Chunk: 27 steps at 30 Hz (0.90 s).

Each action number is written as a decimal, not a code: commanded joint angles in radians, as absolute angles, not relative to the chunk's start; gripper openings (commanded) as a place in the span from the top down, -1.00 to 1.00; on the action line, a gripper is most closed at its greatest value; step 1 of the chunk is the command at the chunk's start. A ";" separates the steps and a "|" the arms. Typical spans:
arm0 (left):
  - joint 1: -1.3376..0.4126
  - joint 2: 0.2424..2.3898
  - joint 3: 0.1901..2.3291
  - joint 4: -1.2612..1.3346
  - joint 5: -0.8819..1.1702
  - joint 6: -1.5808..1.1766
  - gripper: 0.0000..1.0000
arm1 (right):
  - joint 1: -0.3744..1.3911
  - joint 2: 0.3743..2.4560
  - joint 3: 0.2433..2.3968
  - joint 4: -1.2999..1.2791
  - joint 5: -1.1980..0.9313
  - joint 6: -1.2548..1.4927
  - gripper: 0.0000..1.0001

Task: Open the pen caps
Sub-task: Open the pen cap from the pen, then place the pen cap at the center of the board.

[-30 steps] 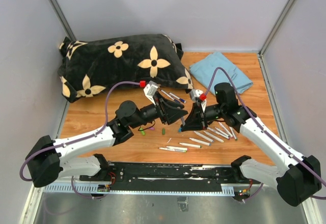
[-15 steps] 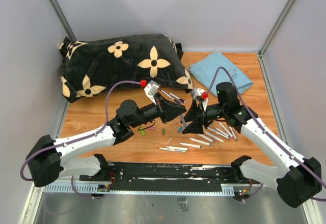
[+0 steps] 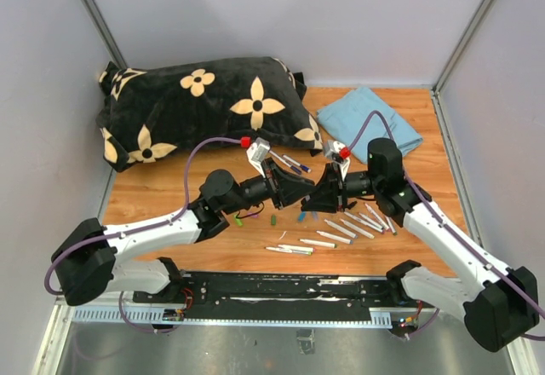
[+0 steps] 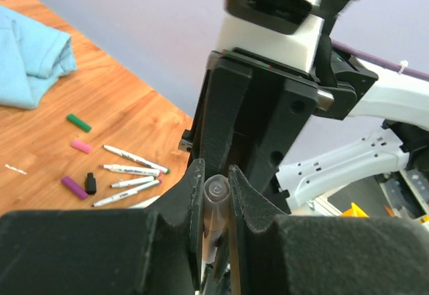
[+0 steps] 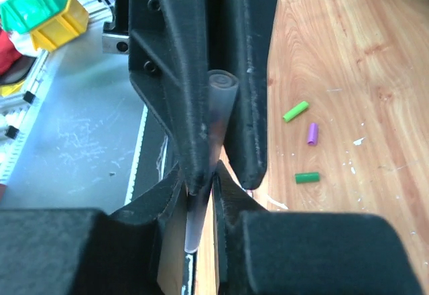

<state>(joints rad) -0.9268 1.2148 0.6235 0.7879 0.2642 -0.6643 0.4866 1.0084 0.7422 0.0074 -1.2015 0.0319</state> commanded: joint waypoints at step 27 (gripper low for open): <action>-0.650 0.893 0.429 0.786 0.021 -0.761 0.99 | 0.643 1.132 0.810 -0.235 -1.054 -0.151 0.97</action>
